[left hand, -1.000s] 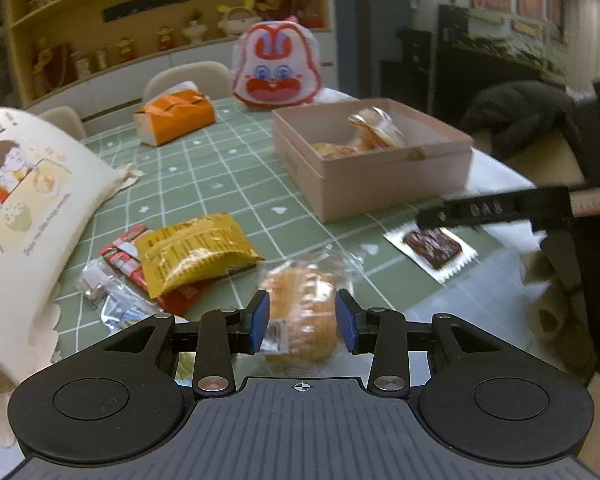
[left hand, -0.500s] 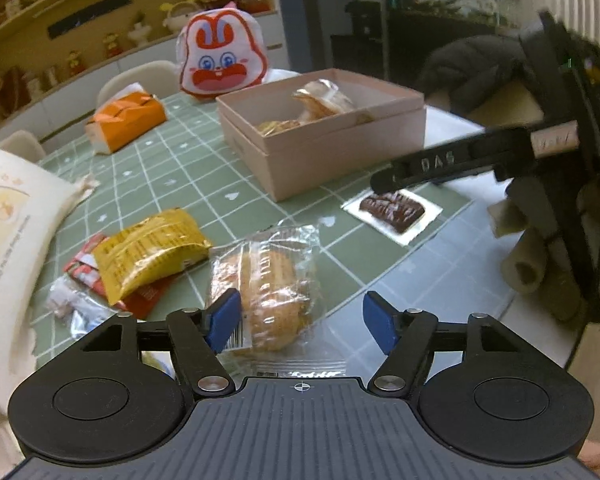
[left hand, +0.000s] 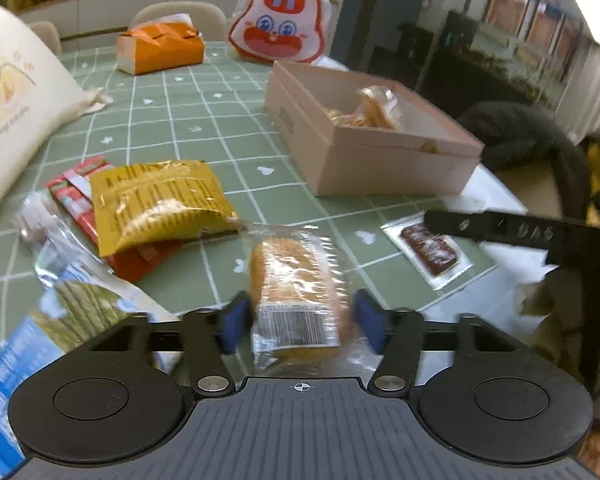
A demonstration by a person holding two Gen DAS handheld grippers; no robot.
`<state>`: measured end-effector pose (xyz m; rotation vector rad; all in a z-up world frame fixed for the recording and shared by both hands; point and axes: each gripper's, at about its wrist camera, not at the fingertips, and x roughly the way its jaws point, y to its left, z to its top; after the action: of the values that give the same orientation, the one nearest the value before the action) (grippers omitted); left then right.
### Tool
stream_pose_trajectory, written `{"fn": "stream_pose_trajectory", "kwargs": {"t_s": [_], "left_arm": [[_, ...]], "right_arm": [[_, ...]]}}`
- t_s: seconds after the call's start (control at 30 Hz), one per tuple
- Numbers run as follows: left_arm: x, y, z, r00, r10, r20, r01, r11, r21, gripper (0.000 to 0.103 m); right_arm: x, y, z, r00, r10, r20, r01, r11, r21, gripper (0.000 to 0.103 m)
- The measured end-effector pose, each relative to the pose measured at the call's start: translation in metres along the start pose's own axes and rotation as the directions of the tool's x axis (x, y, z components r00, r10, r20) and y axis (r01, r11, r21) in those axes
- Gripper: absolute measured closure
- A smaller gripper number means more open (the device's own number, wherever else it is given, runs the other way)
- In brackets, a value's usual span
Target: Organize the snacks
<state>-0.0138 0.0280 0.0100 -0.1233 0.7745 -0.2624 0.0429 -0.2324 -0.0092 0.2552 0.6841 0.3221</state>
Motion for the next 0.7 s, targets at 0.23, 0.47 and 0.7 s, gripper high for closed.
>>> {"fn": "stream_pose_trajectory", "kwargs": {"t_s": [0.23,0.47,0.7], "left_arm": [[-0.034,0.007,-0.023,0.997,-0.061,0.051,0.062,0.998,-0.029,0.049],[-0.056,0.000,-0.033,0.991,-0.104,0.084,0.106,0.994,-0.013,0.050],[-0.060,-0.017,-0.047,0.989,-0.144,0.047,0.143,0.990,0.014,0.050]], "right_arm": [[-0.019,0.036,-0.016,0.993,-0.088,0.085,0.105,0.967,-0.232,0.025],[-0.007,0.053,-0.012,0.995,-0.104,0.000,0.099,0.954,-0.282,0.039],[-0.008,0.048,-0.014,0.991,-0.111,-0.070,0.088,0.957,-0.275,0.065]]}}
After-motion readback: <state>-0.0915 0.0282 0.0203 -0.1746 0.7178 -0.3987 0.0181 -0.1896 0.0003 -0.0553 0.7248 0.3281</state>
